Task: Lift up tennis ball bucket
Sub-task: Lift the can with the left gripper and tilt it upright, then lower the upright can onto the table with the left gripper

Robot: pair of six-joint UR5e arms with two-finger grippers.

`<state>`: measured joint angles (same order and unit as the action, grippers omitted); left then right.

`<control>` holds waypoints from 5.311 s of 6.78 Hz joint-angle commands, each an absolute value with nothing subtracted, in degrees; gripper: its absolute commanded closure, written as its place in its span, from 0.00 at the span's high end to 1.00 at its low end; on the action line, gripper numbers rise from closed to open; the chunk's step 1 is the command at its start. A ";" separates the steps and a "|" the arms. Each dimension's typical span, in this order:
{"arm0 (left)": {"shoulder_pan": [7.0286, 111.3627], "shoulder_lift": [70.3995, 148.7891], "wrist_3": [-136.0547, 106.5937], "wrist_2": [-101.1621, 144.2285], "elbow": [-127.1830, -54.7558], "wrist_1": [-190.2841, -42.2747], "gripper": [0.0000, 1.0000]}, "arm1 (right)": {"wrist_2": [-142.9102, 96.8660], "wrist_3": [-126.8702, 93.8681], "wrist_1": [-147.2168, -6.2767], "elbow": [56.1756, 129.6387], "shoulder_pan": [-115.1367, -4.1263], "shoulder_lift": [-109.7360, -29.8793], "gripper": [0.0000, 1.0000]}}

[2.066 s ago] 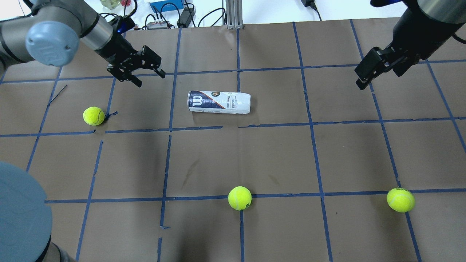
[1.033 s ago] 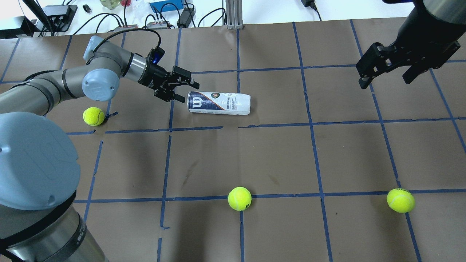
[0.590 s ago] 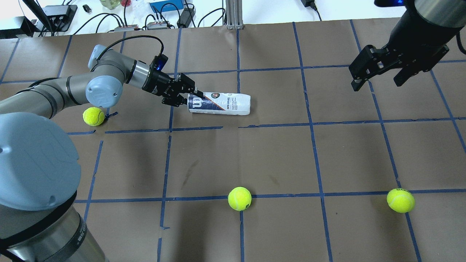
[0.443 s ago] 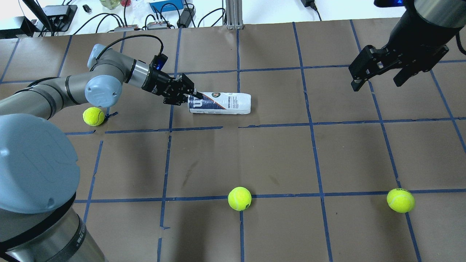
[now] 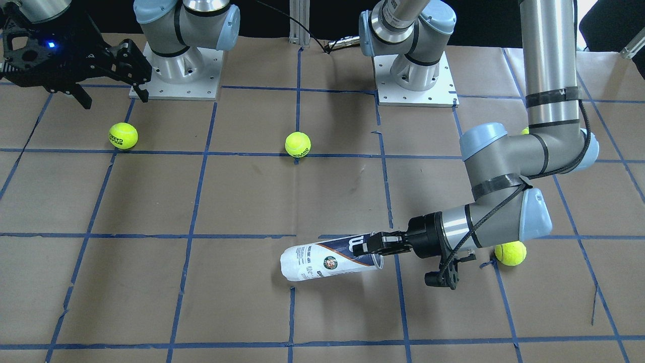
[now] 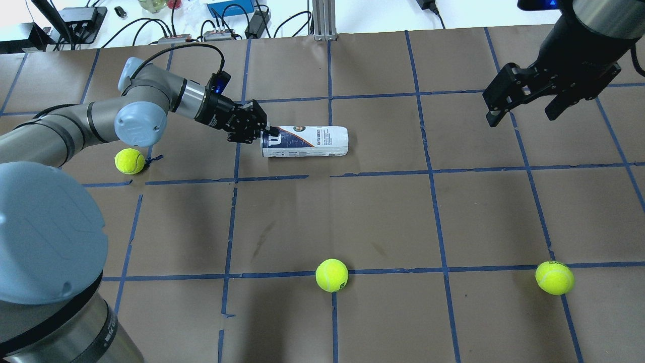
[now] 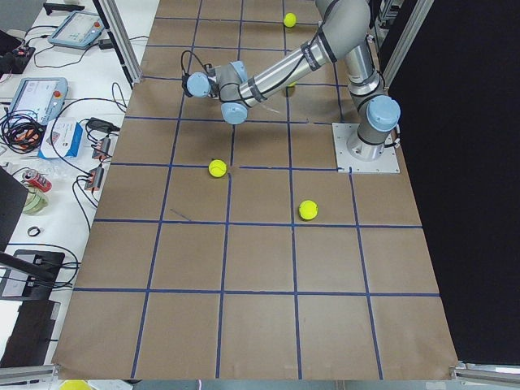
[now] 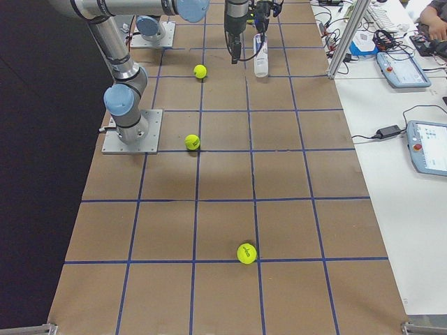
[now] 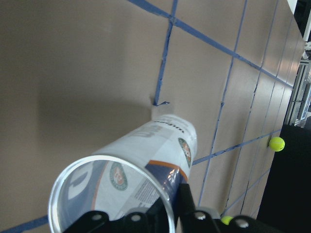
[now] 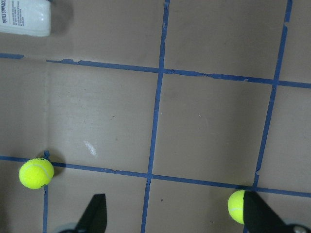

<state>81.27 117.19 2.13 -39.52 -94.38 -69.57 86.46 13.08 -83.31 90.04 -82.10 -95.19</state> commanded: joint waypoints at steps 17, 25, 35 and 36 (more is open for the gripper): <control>90.26 117.42 15.02 -93.34 -74.44 -79.53 0.00 | 89.38 1.50 -85.17 83.85 -93.43 -86.66 1.00; 90.70 115.93 13.37 -93.25 -76.37 -80.08 0.01 | 86.75 0.79 -83.85 83.94 -91.67 -87.10 1.00; 96.68 113.75 9.75 -92.82 -75.41 -74.52 1.00 | 86.84 0.79 -83.06 83.94 -91.58 -87.10 1.00; 96.16 110.86 9.84 -92.64 -75.76 -76.79 1.00 | 86.92 0.88 -82.97 83.94 -91.41 -87.01 1.00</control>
